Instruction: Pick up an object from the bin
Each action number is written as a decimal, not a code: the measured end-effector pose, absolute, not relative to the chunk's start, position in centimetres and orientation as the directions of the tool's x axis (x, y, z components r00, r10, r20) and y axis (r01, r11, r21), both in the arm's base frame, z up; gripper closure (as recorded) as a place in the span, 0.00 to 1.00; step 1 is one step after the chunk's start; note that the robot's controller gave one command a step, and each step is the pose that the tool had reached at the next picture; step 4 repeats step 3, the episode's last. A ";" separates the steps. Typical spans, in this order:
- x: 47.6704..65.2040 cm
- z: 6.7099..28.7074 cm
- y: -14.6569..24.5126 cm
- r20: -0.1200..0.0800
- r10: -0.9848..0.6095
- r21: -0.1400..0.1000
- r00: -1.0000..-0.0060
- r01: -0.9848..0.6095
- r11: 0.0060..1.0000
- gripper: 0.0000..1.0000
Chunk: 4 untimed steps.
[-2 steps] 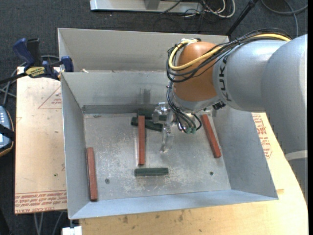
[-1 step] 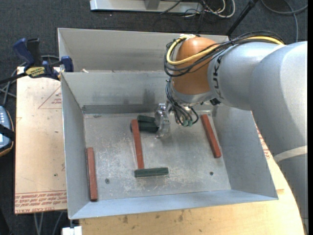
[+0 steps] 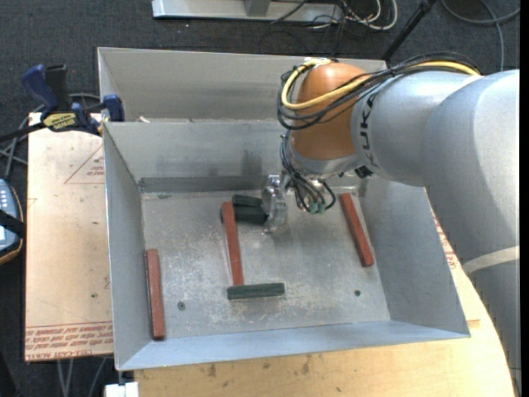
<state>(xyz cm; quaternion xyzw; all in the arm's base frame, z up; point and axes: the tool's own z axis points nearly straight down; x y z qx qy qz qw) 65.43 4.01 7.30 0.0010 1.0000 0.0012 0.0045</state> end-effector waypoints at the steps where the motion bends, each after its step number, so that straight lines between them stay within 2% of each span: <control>1: 62.9 7.3 9.2 -0.010 -0.050 -0.002 -0.999 -0.050 0.999 1.00; 2: 61.0 7.3 15.0 -0.008 -0.057 0.002 -0.998 -0.057 0.998 1.00; 3: 61.2 10.0 14.1 -0.001 -0.085 0.004 -0.996 -0.085 0.996 1.00; 4: 61.2 10.0 14.1 -0.001 -0.085 0.004 -0.996 -0.085 0.996 1.00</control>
Offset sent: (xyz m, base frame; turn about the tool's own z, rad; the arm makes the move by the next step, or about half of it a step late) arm -0.0244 0.0563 -0.0030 0.1451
